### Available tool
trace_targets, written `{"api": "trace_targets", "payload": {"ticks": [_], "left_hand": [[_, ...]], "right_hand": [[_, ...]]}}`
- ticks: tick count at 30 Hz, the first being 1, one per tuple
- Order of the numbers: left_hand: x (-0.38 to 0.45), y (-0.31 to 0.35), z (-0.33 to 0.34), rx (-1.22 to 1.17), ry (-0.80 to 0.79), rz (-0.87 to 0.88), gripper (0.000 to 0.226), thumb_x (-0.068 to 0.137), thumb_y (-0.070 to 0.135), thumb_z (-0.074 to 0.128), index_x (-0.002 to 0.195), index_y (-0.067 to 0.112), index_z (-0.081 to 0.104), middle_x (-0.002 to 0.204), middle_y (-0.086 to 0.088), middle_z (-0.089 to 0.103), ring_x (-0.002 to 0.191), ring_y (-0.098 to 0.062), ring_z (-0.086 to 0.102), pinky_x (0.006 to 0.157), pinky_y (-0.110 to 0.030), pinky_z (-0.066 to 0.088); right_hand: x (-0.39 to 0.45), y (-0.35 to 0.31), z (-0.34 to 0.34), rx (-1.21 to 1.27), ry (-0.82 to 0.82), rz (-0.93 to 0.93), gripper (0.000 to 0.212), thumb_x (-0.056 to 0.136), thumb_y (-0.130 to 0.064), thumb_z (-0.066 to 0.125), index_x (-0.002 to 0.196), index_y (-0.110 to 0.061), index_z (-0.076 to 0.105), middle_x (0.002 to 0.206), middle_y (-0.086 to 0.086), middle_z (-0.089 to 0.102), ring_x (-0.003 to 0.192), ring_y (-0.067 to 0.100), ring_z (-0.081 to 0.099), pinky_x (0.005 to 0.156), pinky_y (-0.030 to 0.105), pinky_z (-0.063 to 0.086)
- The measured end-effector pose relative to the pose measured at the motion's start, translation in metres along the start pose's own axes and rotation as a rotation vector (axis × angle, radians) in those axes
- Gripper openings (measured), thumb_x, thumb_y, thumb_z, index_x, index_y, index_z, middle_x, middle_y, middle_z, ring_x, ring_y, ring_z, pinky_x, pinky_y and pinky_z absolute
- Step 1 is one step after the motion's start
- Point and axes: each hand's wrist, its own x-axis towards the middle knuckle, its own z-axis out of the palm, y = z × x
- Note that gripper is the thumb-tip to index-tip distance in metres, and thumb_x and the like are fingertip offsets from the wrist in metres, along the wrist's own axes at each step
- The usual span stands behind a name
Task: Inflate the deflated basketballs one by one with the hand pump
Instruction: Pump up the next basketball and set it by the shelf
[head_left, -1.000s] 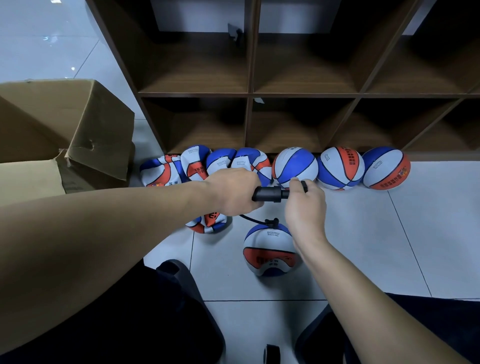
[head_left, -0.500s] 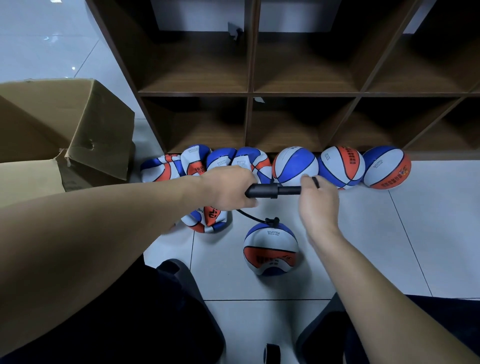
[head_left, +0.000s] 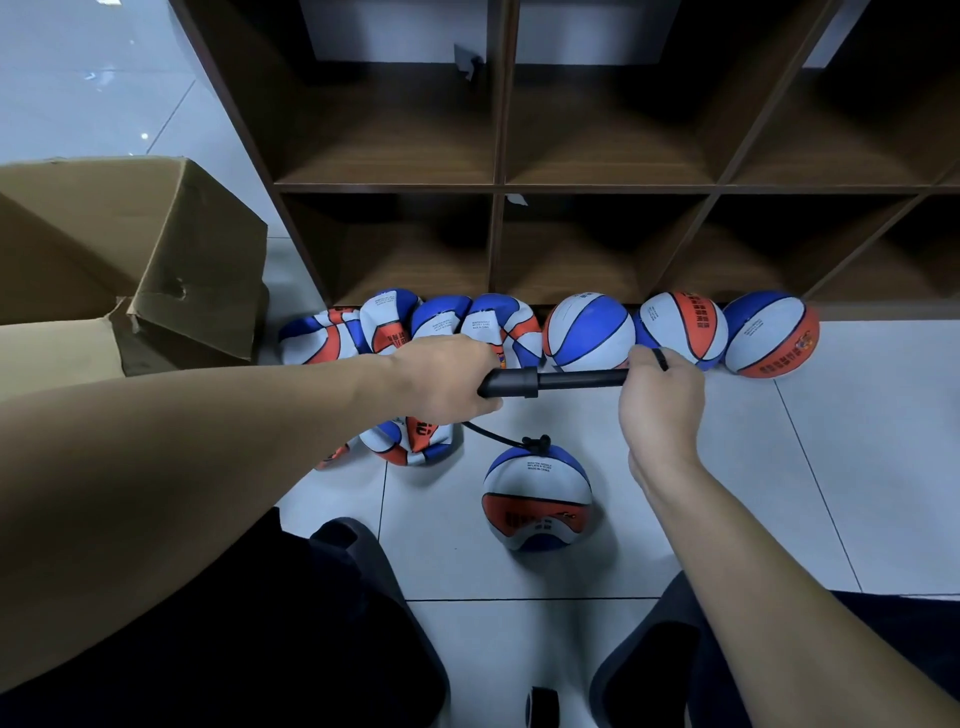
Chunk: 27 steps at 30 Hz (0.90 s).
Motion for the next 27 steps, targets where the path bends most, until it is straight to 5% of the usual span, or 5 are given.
{"api": "trace_targets", "payload": {"ticks": [22, 27], "left_hand": [[0.005, 0.017, 0.002, -0.013, -0.009, 0.050, 0.026, 0.099, 0.047, 0.063, 0.083, 0.027, 0.062, 0.073, 0.002, 0.065, 0.068, -0.020, 0.064, 0.058, -0.033, 0.045], [0.006, 0.012, -0.002, -0.043, -0.023, 0.049, 0.025, 0.101, 0.047, 0.066, 0.087, 0.027, 0.062, 0.075, 0.002, 0.066, 0.066, -0.018, 0.062, 0.058, -0.031, 0.042]], "right_hand": [[-0.029, 0.012, 0.032, -0.104, -0.206, -0.011, 0.038, 0.106, -0.037, 0.055, 0.074, -0.017, 0.049, 0.070, -0.001, 0.052, 0.064, 0.020, 0.049, 0.062, 0.036, 0.045], [-0.018, 0.009, 0.018, -0.109, -0.182, -0.016, 0.038, 0.104, -0.028, 0.059, 0.070, -0.017, 0.045, 0.063, -0.006, 0.045, 0.053, 0.008, 0.040, 0.055, 0.027, 0.037]]}}
